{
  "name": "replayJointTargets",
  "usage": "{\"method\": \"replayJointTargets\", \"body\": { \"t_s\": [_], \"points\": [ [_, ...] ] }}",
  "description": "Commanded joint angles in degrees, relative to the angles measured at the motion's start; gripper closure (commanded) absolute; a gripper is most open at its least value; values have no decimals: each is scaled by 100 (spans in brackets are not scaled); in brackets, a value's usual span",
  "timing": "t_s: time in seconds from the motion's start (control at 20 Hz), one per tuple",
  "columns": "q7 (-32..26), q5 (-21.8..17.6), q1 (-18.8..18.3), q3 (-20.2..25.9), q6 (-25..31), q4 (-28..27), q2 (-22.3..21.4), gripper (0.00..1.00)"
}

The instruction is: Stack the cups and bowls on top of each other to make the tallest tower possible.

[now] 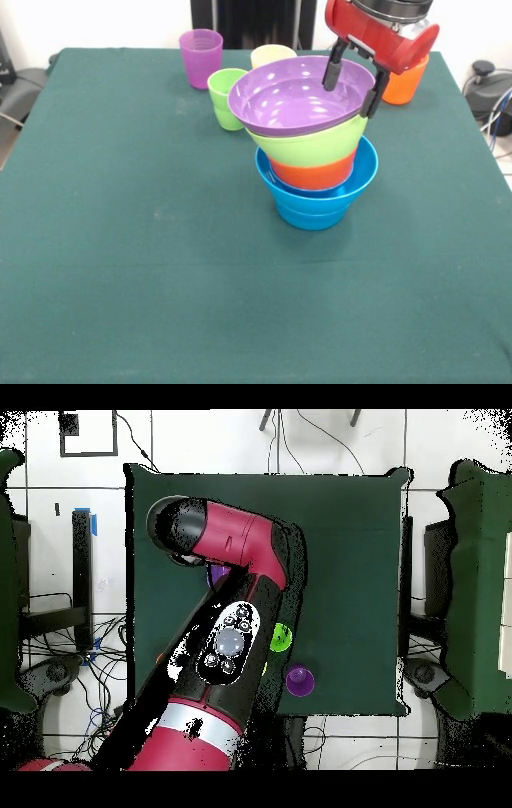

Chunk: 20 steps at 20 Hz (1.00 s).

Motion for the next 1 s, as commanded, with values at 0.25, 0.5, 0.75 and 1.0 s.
{"method": "replayJointTargets", "body": {
  "t_s": [0.25,0.5,0.75,1.0],
  "points": [
    [1167,68,60,388,280,-153,-29,0],
    [1000,10,-11,313,488,-389,-188,0],
    [881,-62,-57,224,736,-488,-339,0],
    [821,-105,-78,204,869,-482,-453,0]
  ]
}}
